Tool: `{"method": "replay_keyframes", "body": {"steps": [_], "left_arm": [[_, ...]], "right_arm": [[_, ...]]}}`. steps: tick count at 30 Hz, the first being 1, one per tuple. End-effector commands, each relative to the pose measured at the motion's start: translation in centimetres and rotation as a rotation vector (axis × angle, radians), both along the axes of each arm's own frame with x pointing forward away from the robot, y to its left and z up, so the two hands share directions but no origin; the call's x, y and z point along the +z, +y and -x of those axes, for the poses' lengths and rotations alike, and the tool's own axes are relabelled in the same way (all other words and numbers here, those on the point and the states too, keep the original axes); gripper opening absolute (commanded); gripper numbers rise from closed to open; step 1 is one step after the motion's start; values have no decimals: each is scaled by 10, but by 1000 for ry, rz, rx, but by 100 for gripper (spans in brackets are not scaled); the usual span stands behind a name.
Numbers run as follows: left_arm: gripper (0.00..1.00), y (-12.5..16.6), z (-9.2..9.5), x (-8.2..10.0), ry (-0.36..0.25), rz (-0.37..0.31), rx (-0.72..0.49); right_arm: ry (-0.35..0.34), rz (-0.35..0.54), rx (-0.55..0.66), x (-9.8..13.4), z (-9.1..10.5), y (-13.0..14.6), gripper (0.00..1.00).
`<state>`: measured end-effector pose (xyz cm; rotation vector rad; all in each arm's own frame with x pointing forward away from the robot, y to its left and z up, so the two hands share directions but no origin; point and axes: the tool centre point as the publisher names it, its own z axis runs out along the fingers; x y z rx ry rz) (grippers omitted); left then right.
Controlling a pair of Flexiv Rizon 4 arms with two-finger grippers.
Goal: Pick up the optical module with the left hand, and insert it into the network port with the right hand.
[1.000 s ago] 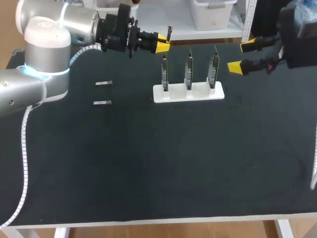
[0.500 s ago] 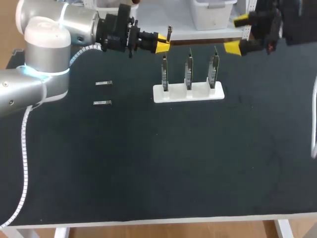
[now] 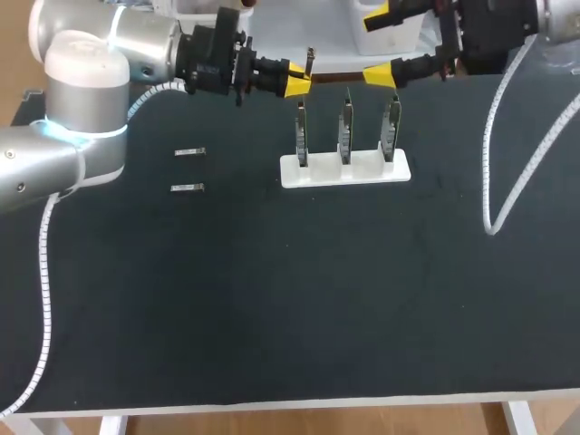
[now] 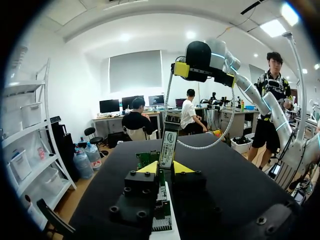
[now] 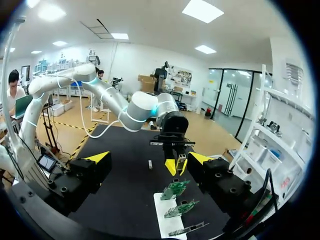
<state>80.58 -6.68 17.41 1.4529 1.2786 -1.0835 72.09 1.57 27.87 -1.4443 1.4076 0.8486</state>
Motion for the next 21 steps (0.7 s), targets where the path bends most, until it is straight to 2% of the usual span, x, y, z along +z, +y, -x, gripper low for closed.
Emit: {"method": "replay_keyframes", "body": {"steps": [1,5,14,21], "left_arm": [[0,0,4,0,-4,1,10],[0,0,4,0,-4,1,10],[0,0,4,0,-4,1,10],[0,0,4,0,-4,1,10]], "right_arm": [[38,-20,133,-5,-12,0,100],[30,-44,145,-5,-14,5,100],[73,-83,156,-24,-11,20,100],[67,-122,174,-28,-16,35,100]]}}
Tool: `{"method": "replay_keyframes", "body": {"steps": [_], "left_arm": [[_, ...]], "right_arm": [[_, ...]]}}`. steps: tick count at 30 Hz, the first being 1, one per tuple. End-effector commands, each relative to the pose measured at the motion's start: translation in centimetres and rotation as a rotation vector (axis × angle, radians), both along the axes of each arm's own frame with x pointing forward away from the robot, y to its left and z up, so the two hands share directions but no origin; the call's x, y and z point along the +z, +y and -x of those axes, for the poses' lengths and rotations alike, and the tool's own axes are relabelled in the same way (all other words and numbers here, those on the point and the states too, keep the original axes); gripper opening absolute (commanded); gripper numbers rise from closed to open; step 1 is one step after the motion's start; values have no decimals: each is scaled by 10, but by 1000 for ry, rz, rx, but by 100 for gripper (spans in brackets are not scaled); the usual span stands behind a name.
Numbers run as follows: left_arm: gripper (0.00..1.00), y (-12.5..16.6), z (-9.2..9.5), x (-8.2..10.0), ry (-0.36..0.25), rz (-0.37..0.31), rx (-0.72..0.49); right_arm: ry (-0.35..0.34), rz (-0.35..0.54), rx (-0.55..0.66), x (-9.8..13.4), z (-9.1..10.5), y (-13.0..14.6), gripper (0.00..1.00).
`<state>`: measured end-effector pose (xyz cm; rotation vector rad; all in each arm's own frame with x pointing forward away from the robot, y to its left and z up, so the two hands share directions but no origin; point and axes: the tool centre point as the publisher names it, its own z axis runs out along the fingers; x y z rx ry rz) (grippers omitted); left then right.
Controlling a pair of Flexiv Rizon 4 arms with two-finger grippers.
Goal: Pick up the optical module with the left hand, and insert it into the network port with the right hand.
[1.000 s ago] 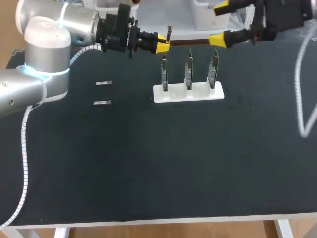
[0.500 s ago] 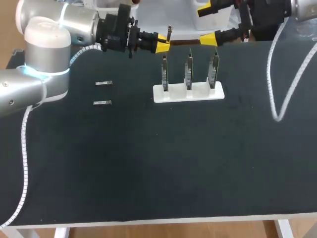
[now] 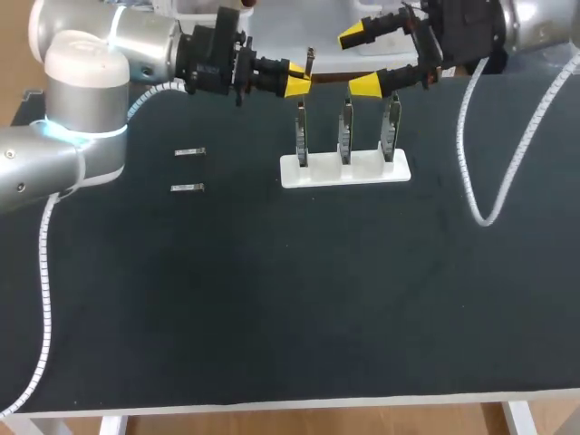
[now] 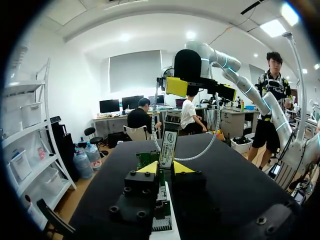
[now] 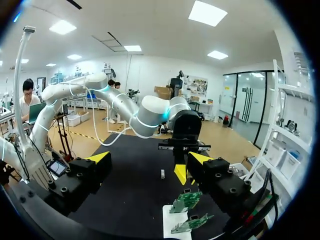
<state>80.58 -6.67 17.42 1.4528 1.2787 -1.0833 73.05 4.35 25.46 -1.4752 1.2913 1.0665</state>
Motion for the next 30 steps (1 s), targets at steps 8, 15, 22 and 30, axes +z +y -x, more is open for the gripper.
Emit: {"method": "replay_keyframes", "body": {"steps": [8,15,22,30], "left_arm": [[0,0,4,0,-4,1,10],[0,0,4,0,-4,1,10],[0,0,4,0,-4,1,10],[0,0,4,0,-4,1,10]], "right_arm": [[-15,-46,48,-4,-14,22,100],[5,-60,39,-2,-23,25,100],[5,-60,39,-2,-23,25,100],[5,-60,39,-2,-23,25,100]]}}
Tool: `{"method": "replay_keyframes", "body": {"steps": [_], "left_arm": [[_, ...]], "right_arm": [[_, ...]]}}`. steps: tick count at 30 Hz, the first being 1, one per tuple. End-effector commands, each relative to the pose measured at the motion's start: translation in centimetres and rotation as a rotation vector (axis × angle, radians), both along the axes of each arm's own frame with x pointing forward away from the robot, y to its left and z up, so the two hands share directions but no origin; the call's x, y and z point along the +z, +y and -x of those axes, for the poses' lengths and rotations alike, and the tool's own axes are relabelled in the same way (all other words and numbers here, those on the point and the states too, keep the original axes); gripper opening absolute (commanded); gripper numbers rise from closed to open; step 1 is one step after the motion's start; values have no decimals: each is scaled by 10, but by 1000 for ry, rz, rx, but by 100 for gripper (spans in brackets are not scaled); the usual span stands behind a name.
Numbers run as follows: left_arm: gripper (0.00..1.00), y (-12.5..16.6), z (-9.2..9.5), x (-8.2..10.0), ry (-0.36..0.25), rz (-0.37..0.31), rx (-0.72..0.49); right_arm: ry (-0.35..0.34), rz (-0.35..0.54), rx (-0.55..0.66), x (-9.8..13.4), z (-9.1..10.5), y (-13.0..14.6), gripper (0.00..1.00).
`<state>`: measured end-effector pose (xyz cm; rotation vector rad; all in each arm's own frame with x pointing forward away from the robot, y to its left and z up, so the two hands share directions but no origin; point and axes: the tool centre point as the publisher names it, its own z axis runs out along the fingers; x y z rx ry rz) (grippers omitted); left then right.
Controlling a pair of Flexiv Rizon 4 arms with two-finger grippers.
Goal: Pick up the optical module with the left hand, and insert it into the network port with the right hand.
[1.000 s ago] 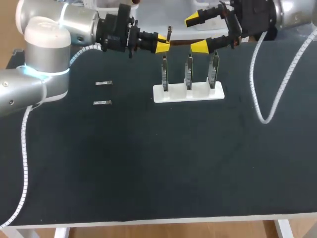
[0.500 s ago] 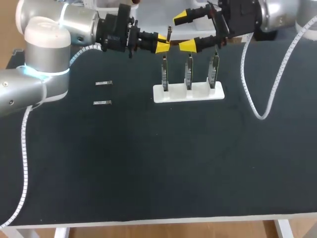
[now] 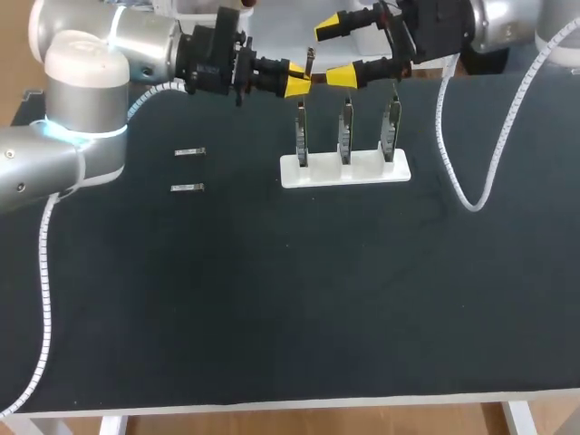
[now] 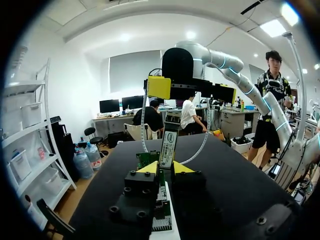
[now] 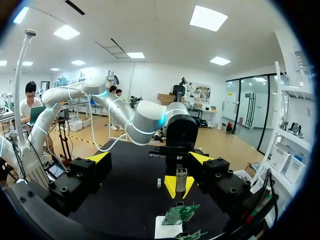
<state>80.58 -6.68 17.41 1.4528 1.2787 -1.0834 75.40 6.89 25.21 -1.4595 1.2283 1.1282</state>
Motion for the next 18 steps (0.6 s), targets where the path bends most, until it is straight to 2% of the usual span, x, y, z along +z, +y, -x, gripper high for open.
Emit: {"method": "replay_keyframes", "body": {"steps": [1,6,18], "left_arm": [[0,0,4,0,-4,1,10],[0,0,4,0,-4,1,10],[0,0,4,0,-4,1,10]], "right_arm": [[-1,0,-2,0,1,0,100],[-48,-3,23,6,-10,6,100],[-10,-26,89,-16,-37,22,100]]}}
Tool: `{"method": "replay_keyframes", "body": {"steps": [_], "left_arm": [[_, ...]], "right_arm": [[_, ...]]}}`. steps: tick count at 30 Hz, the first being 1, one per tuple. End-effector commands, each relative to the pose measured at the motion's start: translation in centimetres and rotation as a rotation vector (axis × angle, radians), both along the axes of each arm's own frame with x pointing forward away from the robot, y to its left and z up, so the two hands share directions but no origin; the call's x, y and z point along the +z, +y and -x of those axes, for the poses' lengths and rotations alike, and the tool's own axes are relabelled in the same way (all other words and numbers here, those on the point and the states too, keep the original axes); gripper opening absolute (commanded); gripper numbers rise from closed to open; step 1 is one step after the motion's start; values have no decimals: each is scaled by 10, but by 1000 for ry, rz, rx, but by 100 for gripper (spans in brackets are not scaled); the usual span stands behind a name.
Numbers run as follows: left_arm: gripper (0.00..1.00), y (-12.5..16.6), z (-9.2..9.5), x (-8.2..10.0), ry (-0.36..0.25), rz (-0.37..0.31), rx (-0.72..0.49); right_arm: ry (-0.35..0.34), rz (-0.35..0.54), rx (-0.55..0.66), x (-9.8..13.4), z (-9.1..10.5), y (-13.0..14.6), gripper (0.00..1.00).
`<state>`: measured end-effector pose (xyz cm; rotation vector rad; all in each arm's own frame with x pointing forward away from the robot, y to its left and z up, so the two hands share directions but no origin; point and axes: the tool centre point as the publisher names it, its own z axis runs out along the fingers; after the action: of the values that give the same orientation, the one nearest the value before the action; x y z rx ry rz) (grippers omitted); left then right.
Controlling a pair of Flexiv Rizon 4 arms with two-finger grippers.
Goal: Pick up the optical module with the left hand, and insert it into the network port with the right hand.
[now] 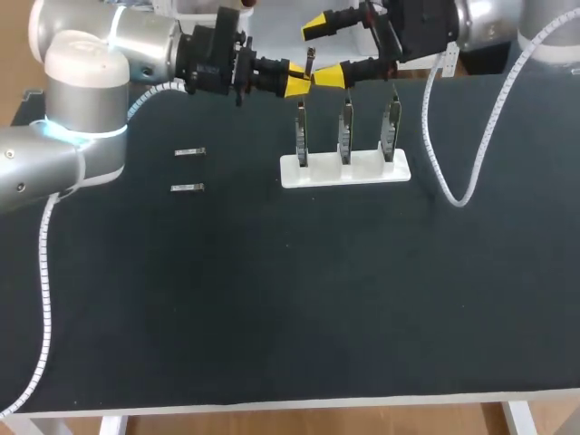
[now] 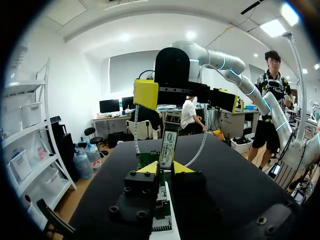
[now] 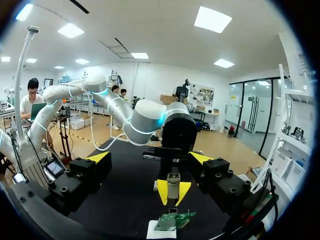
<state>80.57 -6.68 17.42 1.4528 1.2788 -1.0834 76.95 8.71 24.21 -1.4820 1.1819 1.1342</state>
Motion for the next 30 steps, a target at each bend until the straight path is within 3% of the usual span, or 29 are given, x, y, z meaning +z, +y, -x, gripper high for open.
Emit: {"method": "replay_keyframes", "body": {"steps": [1,13,30], "left_arm": [[0,0,4,0,-4,1,10],[0,0,4,0,-4,1,10],[0,0,4,0,-4,1,10]], "right_arm": [[14,-14,61,-7,-23,4,100],[7,-34,67,-11,-40,3,100],[48,-77,63,-24,-39,10,100]]}}
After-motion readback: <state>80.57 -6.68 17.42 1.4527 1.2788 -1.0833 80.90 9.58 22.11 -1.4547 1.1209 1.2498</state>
